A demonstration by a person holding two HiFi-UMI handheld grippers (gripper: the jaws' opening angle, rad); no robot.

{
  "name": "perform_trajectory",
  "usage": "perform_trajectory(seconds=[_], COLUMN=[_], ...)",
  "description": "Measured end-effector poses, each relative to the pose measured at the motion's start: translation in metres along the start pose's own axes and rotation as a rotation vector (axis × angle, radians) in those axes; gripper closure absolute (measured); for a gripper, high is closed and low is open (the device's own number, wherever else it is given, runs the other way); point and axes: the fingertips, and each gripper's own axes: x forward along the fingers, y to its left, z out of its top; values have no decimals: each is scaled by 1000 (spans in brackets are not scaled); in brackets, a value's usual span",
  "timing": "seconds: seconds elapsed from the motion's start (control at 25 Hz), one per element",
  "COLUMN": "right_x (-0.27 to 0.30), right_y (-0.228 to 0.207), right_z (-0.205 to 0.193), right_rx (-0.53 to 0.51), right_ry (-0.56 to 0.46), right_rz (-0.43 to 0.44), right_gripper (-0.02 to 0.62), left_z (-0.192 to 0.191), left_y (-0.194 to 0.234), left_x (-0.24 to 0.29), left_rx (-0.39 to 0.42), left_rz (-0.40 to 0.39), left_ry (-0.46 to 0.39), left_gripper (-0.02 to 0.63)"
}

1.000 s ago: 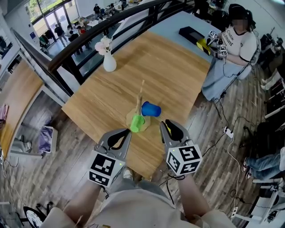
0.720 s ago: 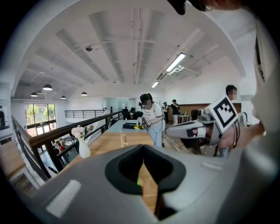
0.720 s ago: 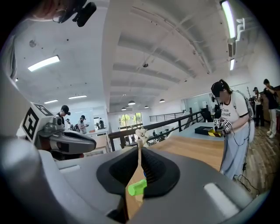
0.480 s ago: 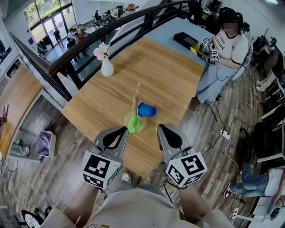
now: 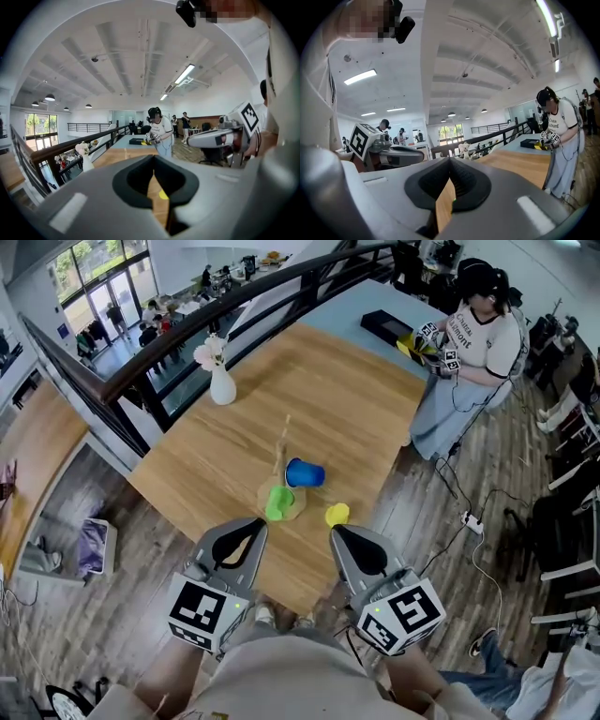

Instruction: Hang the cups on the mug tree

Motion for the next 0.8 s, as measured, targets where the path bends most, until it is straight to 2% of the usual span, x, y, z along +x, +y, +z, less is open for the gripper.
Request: perform_trajectory(seconds=[0.12,0.44,0.68,0.8], right_x=[0,1,2,7], right_y=[4,9,-11,-28], right_z=[-8,-18,-25,-30], right_rx=[38,63,54,37], right_ry=[9,22,31,40], right_rz=[21,34,-41,-93], right_gripper=[594,594,580,535], left_z=[-4,-8,-18,-23], left_y=[-3,-6,-7,-8], left_x=[2,6,18,30], left_rx=[-3,-8,-13,-15], left_rz=[-4,-21,-31,-37], left_ry=[9,16,35,44], left_gripper=[603,603,603,603])
